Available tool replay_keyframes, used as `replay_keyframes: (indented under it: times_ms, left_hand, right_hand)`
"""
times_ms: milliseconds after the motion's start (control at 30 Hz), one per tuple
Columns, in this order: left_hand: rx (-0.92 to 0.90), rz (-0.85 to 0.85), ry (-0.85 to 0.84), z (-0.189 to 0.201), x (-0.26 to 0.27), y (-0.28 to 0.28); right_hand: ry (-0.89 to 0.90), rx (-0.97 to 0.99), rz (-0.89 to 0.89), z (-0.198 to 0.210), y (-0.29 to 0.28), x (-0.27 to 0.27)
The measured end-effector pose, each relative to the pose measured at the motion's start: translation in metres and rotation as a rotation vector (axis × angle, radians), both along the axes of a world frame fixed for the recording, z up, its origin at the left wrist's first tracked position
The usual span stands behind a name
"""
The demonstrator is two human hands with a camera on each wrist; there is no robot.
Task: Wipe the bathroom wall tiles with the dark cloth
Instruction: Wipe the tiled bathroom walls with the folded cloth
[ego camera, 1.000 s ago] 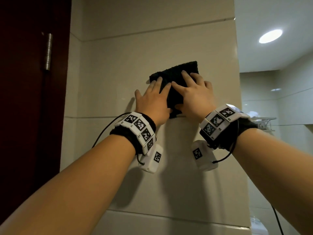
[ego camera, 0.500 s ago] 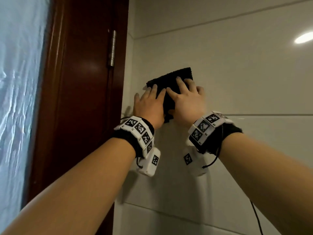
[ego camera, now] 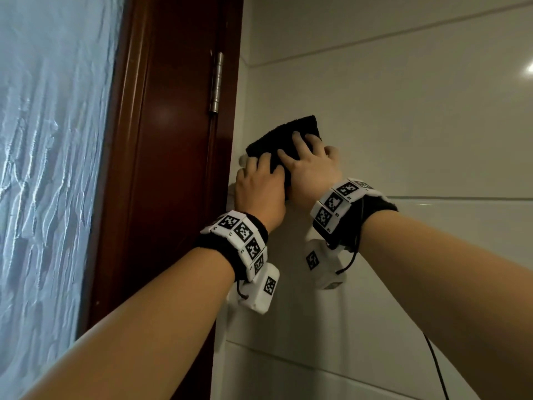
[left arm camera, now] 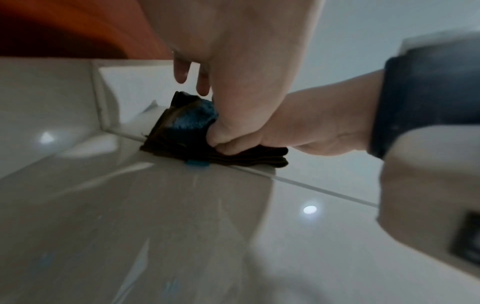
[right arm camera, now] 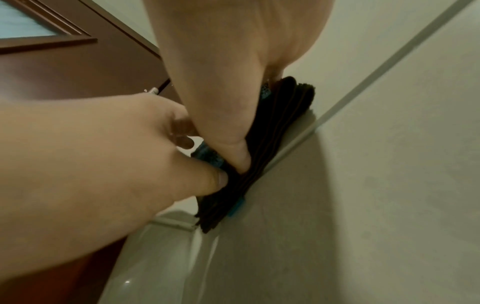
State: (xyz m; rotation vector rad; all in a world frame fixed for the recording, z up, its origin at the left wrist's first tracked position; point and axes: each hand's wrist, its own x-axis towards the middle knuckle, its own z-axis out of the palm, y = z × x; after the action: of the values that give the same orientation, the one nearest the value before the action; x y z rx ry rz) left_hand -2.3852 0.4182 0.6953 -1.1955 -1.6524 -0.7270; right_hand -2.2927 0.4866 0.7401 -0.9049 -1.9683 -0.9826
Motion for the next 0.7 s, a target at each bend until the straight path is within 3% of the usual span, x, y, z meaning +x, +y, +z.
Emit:
replay_keyframes:
  times_ms: [133, 300, 367, 700]
  left_hand:
    - [0.028, -0.021, 0.057, -0.003, 0.008, -0.008]
    - [-0.297, -0.017, -0.175, -0.001, 0.015, -0.006]
    - [-0.356, 0.021, -0.186, -0.005, 0.014, -0.003]
    - [-0.307, -0.020, -0.276, -0.012, -0.005, 0.006]
  right_hand:
    - [-0.030, -0.022, 0.015, 0.005, -0.004, 0.005]
    - [-0.028, -0.008, 0.021, 0.004, -0.005, 0.008]
    - [-0.032, -0.002, 0.025, 0.002, -0.006, 0.008]
    - [-0.181, -0.001, 0.141, -0.020, -0.004, 0.018]
